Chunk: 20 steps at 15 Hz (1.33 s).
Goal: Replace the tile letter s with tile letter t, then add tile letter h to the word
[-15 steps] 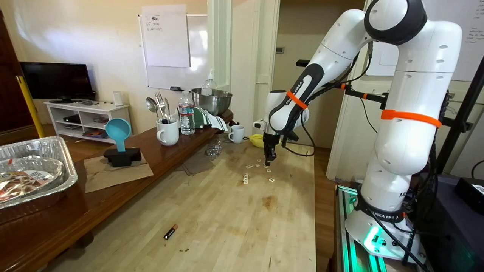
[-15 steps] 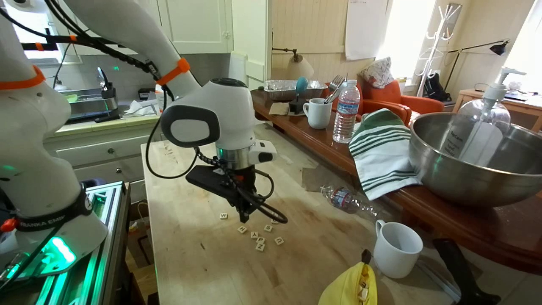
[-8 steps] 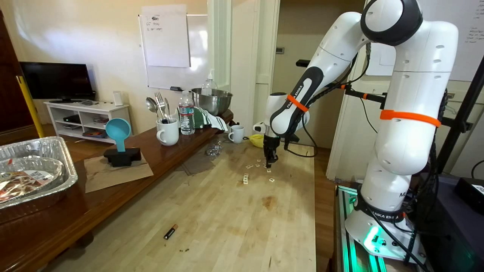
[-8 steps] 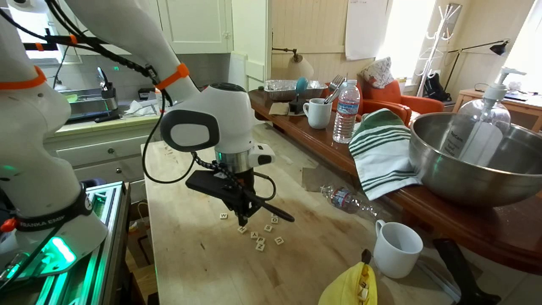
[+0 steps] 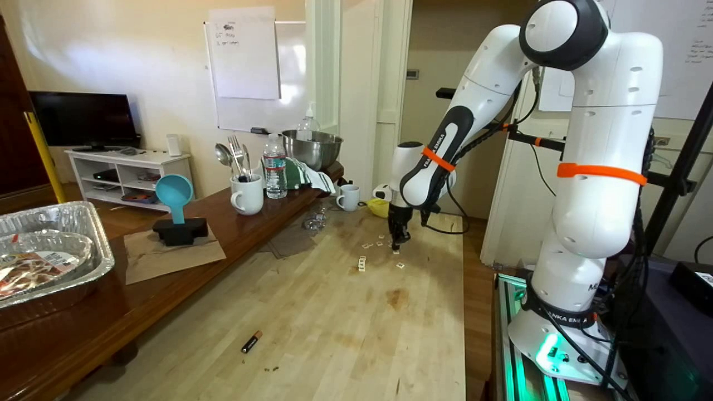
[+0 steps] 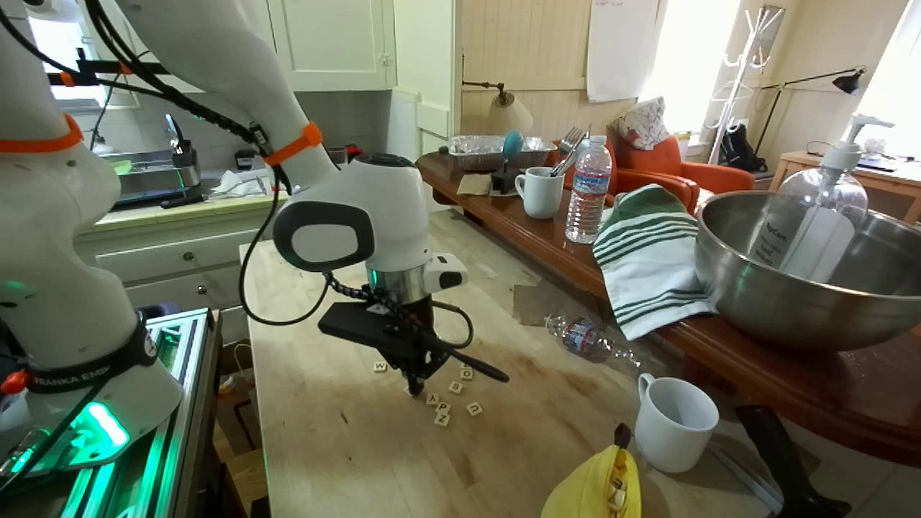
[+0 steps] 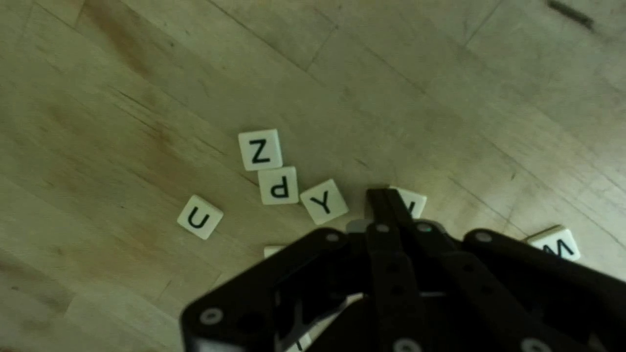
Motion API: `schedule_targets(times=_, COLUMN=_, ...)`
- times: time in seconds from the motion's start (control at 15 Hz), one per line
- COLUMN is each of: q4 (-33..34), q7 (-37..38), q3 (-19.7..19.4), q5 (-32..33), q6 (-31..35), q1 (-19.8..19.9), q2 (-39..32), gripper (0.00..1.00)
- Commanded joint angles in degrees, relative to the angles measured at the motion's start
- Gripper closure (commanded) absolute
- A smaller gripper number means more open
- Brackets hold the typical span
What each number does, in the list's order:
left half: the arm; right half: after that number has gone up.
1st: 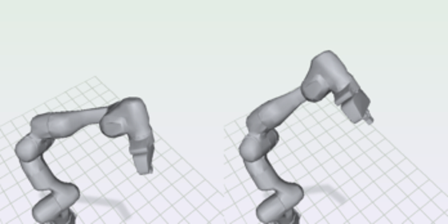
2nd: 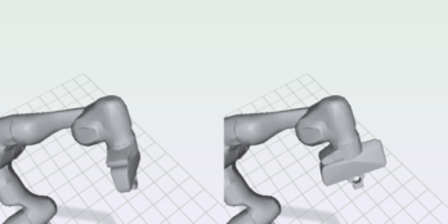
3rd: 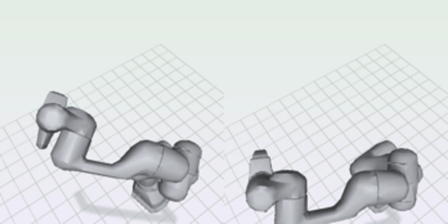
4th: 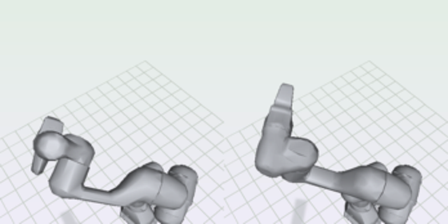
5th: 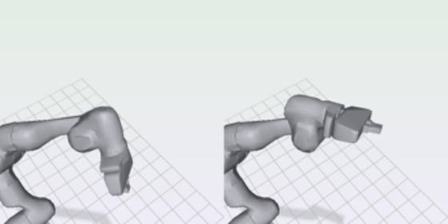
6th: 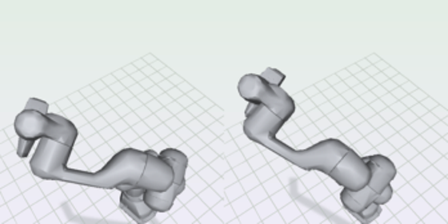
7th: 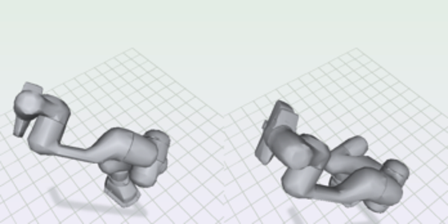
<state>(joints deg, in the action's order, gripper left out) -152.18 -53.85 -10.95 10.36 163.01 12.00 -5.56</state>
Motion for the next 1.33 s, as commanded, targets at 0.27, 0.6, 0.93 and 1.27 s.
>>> schedule_targets(times=0.27, q4=0.24, q7=1.31, q3=-0.22, q5=2.40, q6=1.48, q1=0.48, q2=-1.55, gripper=1.00)
schedule_targets(times=0.6, q4=1.01, q7=3.34, q3=0.40, q5=0.69, q6=1.60, q1=0.32, q2=-2.29, gripper=1.00)
schedule_targets(times=0.93, q4=2.39, q7=5.35, q3=1.09, q5=0.67, q6=1.35, q1=0.02, q2=-3.33, gripper=1.00)
schedule_targets(times=1.27, q4=4.53, q7=8.04, q3=1.34, q5=2.64, q6=1.12, q1=-0.73, q2=-5.36, gripper=1.00)
